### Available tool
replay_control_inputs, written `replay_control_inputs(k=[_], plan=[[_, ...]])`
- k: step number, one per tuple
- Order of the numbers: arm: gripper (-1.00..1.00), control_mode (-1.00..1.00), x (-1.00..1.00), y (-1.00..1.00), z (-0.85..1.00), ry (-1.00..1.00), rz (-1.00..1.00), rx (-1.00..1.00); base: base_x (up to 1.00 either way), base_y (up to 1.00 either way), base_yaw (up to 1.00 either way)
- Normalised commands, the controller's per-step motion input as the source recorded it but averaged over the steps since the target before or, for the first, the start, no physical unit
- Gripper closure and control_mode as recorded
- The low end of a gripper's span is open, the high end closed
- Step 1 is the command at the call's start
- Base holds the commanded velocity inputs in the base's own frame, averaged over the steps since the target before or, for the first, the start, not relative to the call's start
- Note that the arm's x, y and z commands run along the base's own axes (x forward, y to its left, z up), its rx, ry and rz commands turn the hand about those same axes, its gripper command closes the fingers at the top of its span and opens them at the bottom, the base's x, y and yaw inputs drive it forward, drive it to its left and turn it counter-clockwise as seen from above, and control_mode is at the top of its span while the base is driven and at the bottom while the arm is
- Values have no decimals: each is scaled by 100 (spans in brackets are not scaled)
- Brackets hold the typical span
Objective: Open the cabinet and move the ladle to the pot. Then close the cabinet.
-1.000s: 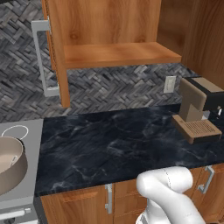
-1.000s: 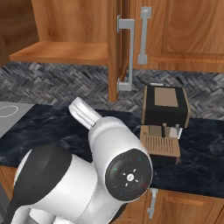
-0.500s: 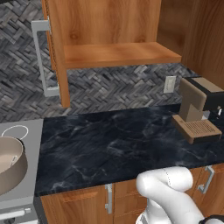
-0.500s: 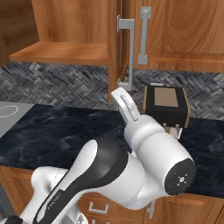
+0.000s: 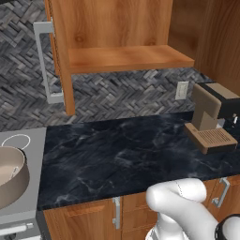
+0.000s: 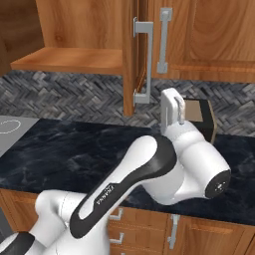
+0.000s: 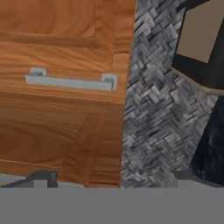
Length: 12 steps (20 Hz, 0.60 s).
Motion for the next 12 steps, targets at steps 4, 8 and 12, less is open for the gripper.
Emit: replay_control_inputs(k=[4, 8, 12], plan=[[-100, -100, 69, -27, 0, 0, 0, 27, 0, 0, 0], [-100, -100, 50, -16, 0, -3, 1, 22, 0, 0, 0], [-100, -100, 3, 0, 7, -11, 5, 16, 0, 0, 0]])
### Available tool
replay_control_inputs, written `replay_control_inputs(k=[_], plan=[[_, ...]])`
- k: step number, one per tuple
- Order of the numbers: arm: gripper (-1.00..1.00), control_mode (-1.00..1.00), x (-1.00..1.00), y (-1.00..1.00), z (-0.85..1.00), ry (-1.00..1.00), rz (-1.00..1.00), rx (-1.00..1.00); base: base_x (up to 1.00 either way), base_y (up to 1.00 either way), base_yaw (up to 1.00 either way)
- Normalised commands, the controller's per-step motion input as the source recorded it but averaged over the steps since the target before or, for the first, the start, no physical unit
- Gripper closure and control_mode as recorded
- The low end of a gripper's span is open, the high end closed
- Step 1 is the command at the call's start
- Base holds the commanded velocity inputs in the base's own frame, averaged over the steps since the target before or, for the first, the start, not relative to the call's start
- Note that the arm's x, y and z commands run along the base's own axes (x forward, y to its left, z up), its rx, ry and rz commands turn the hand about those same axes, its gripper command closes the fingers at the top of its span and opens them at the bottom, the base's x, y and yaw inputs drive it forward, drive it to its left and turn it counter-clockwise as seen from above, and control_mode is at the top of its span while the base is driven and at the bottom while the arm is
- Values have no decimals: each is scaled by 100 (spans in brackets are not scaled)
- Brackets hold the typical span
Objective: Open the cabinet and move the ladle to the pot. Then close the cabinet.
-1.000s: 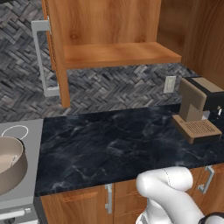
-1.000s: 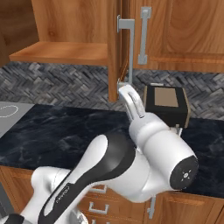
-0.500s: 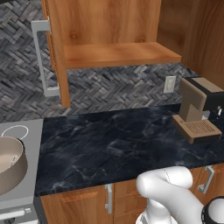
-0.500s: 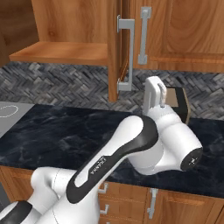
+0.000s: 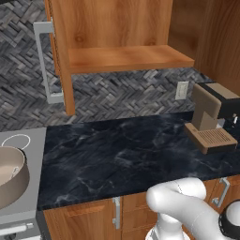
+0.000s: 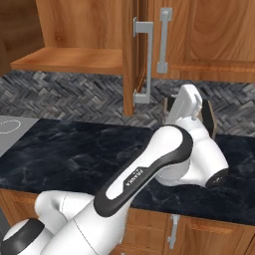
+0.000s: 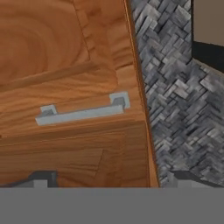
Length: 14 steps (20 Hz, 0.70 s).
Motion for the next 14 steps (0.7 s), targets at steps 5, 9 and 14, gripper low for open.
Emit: replay_control_inputs(k=[5, 9, 14], plan=[[-100, -100, 10, 2, 7, -15, 8, 8, 0, 0, 0], [-100, -100, 21, 15, 7, -16, 14, 0, 0, 0, 0], [-100, -100, 10, 11, 8, -16, 15, 0, 0, 0, 0]])
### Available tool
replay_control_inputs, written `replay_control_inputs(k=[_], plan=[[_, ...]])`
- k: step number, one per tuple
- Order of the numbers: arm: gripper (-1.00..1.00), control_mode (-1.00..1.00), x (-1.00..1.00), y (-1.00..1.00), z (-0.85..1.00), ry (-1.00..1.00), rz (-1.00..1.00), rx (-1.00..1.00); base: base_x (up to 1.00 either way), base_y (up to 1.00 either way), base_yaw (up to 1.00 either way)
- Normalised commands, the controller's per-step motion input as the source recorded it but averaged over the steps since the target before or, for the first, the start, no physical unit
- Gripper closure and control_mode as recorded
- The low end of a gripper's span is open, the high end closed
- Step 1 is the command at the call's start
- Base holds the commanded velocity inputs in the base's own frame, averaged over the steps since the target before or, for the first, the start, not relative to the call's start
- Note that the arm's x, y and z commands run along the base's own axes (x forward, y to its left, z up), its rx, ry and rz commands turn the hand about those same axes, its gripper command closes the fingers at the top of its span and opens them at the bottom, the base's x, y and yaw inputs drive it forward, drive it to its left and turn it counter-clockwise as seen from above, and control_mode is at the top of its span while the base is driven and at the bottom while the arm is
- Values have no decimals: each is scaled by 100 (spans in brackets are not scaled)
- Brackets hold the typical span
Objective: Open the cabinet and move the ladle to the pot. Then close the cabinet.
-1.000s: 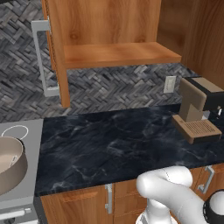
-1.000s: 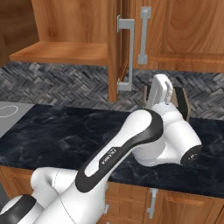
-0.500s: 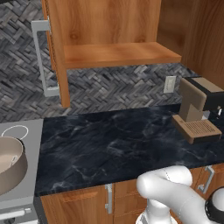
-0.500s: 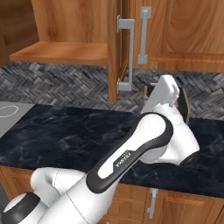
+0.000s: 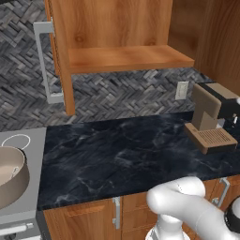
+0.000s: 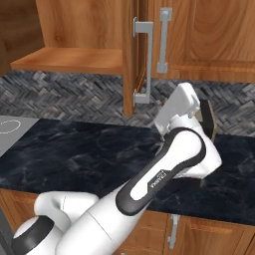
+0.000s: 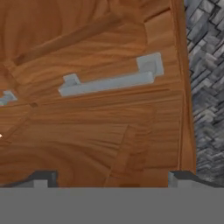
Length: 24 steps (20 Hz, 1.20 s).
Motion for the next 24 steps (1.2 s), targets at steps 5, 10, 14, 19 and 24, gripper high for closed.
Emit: replay_control_inputs(k=[5, 10, 14, 19, 24], plan=[[-100, -100, 0, 13, 13, -18, 17, 0, 0, 0, 0], [-100, -100, 0, 21, 15, -19, 18, 0, 0, 0, 0], [-100, -100, 0, 31, 9, -20, 18, 0, 0, 0, 0], [-100, -100, 0, 39, 5, -21, 18, 0, 0, 0, 0], [-100, -100, 0, 47, 7, -22, 18, 0, 0, 0, 0]])
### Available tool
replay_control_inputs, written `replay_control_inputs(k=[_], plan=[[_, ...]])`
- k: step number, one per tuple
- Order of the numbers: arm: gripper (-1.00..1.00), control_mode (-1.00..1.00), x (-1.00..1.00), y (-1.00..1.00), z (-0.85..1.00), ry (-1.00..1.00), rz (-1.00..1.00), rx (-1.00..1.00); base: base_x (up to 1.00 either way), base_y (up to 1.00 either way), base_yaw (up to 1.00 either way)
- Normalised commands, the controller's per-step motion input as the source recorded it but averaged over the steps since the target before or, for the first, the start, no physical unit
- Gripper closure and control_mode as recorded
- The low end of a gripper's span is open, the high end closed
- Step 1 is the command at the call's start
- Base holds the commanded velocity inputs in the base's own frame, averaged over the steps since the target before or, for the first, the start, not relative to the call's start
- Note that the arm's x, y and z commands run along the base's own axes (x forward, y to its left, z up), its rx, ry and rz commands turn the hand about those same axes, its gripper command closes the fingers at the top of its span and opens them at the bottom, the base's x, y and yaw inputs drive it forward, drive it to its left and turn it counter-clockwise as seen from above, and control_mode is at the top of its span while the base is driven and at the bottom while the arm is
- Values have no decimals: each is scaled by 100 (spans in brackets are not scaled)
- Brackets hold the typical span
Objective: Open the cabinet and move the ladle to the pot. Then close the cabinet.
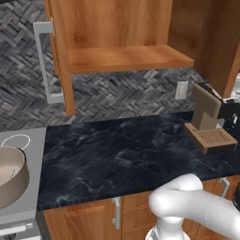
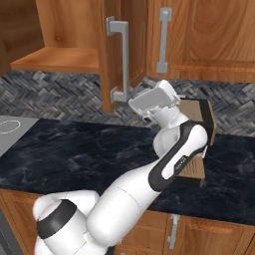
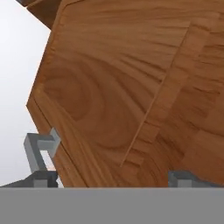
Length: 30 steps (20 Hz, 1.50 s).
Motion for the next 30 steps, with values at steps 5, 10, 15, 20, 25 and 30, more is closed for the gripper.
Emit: replay_control_inputs(k=[5, 10, 15, 20, 25, 30], plan=[[-100, -100, 0, 64, 8, -16, 8, 0, 0, 0, 0], [-100, -100, 0, 76, 6, -5, 0, -12, 0, 0, 0], [-100, -100, 0, 72, 10, 0, -15, -19, 0, 0, 0], [-100, -100, 4, 72, 2, 0, -24, -14, 0, 0, 0], [-100, -100, 25, 70, 1, 0, -29, -2, 0, 0, 0], [-100, -100, 38, 56, 1, 0, -36, 0, 0, 0, 0]])
